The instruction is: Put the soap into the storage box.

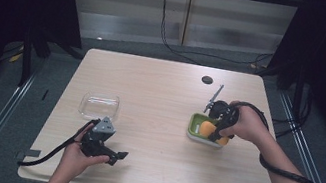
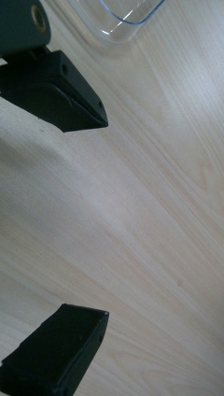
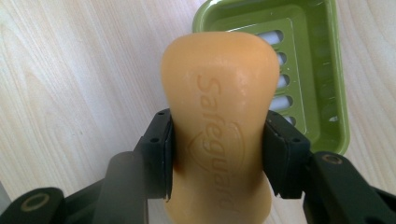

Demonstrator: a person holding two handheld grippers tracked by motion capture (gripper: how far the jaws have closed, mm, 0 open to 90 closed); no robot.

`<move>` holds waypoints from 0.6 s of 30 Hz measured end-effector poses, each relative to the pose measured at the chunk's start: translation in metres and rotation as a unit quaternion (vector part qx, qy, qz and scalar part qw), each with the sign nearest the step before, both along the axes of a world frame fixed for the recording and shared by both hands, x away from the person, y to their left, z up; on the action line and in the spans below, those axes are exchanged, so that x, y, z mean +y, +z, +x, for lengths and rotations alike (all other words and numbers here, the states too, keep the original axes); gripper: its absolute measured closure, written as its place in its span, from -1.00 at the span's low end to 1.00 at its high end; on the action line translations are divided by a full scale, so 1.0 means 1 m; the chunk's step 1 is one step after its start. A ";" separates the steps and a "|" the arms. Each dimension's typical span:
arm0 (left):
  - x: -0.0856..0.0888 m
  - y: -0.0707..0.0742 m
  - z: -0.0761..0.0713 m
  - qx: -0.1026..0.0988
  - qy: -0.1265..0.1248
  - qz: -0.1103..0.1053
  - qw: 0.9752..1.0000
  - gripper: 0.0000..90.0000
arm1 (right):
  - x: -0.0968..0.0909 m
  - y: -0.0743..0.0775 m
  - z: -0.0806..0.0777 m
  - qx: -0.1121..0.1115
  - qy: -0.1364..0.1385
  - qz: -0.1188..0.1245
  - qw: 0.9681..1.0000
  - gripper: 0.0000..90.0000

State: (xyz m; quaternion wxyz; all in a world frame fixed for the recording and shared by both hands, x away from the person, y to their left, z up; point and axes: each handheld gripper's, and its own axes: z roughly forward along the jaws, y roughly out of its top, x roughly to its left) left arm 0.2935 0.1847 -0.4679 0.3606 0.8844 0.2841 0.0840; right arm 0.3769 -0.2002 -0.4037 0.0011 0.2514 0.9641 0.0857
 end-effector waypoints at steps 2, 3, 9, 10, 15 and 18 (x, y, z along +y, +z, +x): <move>0.000 0.000 0.000 0.000 0.000 0.000 1.000 -0.84 | 0.000 0.000 0.001 -0.004 0.003 0.000 1.000 0.12; 0.000 0.000 0.000 0.000 0.000 0.000 1.000 -0.84 | 0.000 0.000 0.002 -0.003 0.003 0.001 1.000 0.12; 0.000 -0.001 0.000 -0.002 0.000 -0.007 1.000 -0.84 | -0.001 -0.001 0.004 -0.002 -0.006 0.001 1.000 0.12; 0.000 0.000 0.000 -0.002 0.000 -0.004 1.000 -0.84 | -0.001 -0.001 0.004 -0.002 -0.004 0.002 1.000 0.12; 0.000 0.000 0.000 0.000 0.000 -0.001 1.000 -0.84 | 0.000 -0.003 0.006 0.003 -0.007 0.000 1.000 0.12; 0.000 -0.001 0.000 -0.003 0.001 -0.007 1.000 -0.84 | 0.000 -0.004 0.007 -0.003 -0.008 -0.001 1.000 0.12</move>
